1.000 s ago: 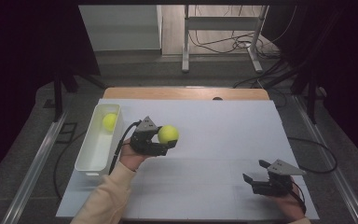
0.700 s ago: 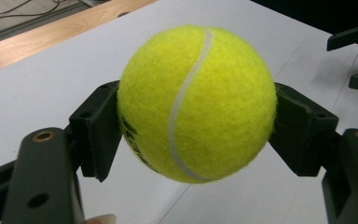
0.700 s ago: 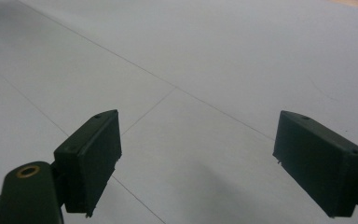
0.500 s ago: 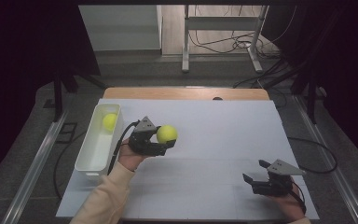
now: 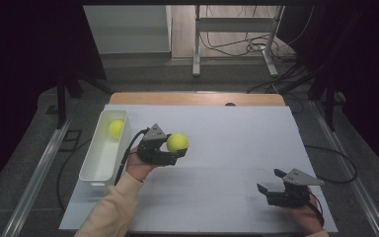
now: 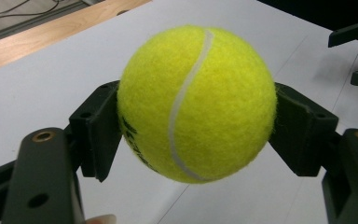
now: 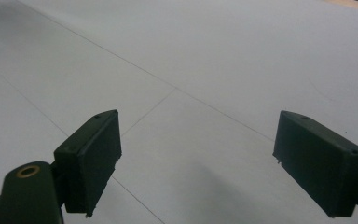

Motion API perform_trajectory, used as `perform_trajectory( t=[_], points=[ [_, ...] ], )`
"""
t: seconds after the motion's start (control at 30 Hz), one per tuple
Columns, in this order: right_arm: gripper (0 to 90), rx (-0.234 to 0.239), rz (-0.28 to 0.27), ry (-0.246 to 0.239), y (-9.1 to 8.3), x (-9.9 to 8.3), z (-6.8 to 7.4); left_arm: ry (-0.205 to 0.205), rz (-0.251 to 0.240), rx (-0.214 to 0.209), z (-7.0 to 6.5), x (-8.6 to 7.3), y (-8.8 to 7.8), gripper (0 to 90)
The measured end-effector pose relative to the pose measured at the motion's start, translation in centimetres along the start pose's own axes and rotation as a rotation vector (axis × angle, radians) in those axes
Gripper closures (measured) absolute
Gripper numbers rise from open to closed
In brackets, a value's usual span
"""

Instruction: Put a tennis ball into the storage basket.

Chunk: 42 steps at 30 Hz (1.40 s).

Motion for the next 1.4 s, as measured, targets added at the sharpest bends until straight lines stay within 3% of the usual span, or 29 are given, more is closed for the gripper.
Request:
perform_trajectory(
  t=[1.4],
  points=[
    [15.6,0.007,0.003,-0.005,0.1,-0.1,0.1,0.014,0.032,-0.008,-0.4,-0.6,1.1,25.6]
  ],
)
Point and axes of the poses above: each handheld gripper's, and its own axes: y roughly forward along the jaws, x roughly out of its top, z roughly to its left, the point moved 5 cm from there along y, roughly forward along the jaws, and after that the axes turned 3 degrees about y, right-handed, at the moved point
